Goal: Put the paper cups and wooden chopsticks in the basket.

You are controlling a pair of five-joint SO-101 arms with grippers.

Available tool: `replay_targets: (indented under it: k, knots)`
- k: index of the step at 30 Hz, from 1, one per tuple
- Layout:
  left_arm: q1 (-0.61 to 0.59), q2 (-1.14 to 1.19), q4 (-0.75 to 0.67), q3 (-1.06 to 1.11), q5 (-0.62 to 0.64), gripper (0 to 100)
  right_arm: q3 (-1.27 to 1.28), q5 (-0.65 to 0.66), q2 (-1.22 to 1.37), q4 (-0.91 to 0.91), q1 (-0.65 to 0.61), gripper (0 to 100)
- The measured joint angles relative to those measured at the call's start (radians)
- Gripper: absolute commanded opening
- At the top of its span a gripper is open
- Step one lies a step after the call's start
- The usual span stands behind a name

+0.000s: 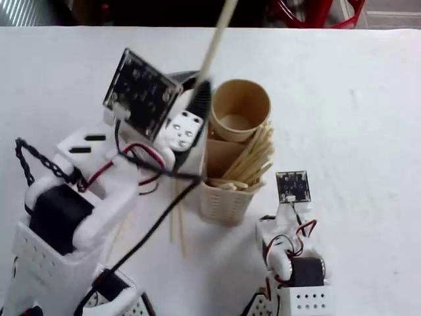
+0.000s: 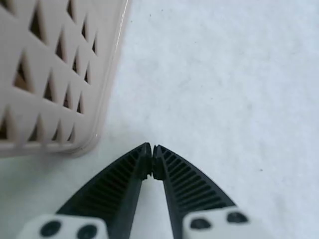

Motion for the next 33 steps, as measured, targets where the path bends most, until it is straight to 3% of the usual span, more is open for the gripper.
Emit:
replay_targets:
  k: [11,18,30,33]
  knots:
    - [0.193,0.031,-0.175,0.186,-0.147,2,0.0,0.0,0.0,0.0,0.0,1.9]
    - [0.192,0.031,-0.172,0.196,-0.147,8,0.0,0.0,0.0,0.0,0.0,1.9]
    - [0.192,0.029,-0.172,0.196,-0.147,6,0.0,0.0,0.0,0.0,0.002,1.9]
    - [0.129,0.029,-0.15,0.196,-0.147,6,0.0,0.0,0.0,0.0,0.002,1.9]
